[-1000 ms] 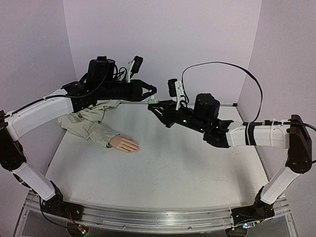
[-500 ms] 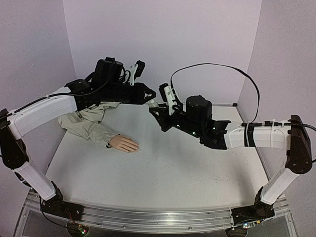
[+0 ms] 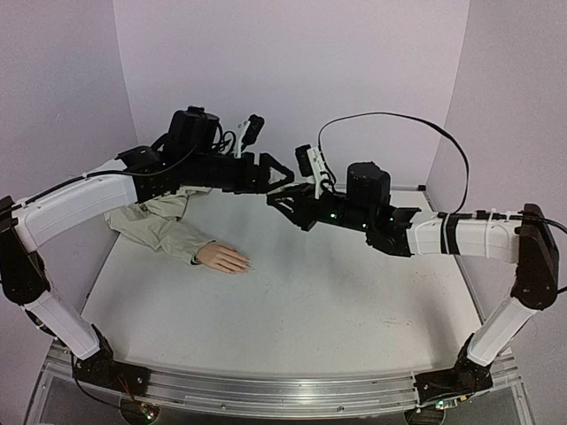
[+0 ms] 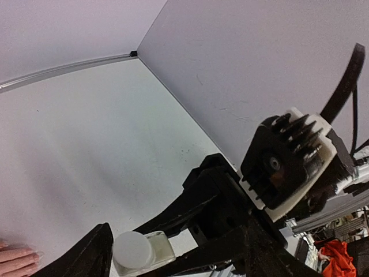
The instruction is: Paint the nails
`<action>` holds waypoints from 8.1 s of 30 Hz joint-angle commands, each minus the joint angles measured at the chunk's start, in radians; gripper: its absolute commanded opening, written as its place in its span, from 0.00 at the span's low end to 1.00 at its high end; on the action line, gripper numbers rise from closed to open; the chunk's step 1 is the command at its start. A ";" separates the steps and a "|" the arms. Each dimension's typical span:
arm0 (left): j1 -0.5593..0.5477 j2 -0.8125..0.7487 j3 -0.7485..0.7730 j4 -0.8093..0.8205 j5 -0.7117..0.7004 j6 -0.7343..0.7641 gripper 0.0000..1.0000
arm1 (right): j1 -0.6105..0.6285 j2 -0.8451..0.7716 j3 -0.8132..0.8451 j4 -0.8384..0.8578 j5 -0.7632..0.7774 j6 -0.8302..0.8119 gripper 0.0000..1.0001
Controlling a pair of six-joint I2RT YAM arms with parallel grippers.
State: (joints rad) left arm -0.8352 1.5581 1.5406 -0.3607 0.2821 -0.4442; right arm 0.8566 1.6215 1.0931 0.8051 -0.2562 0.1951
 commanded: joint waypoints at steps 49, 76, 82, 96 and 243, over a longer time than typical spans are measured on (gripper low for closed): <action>-0.049 -0.050 -0.020 0.041 -0.144 0.025 0.00 | 0.124 -0.035 0.018 0.120 0.979 -0.246 0.00; 0.018 -0.141 -0.141 0.300 0.319 0.054 0.64 | -0.122 -0.019 -0.005 0.363 -0.740 0.208 0.00; 0.018 -0.150 -0.147 0.310 0.355 0.058 0.38 | -0.122 0.007 0.005 0.422 -0.738 0.258 0.00; 0.009 -0.132 -0.153 0.238 0.141 0.068 0.00 | -0.107 -0.060 -0.008 0.190 -0.117 0.095 0.00; 0.084 -0.133 -0.237 0.529 0.444 -0.115 0.71 | -0.109 -0.059 -0.041 0.308 -0.639 0.168 0.00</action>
State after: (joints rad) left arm -0.7498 1.4376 1.2999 0.0277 0.6247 -0.5037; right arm 0.7475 1.5475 1.0134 0.9672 -0.7254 0.2550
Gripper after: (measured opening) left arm 0.807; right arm 0.215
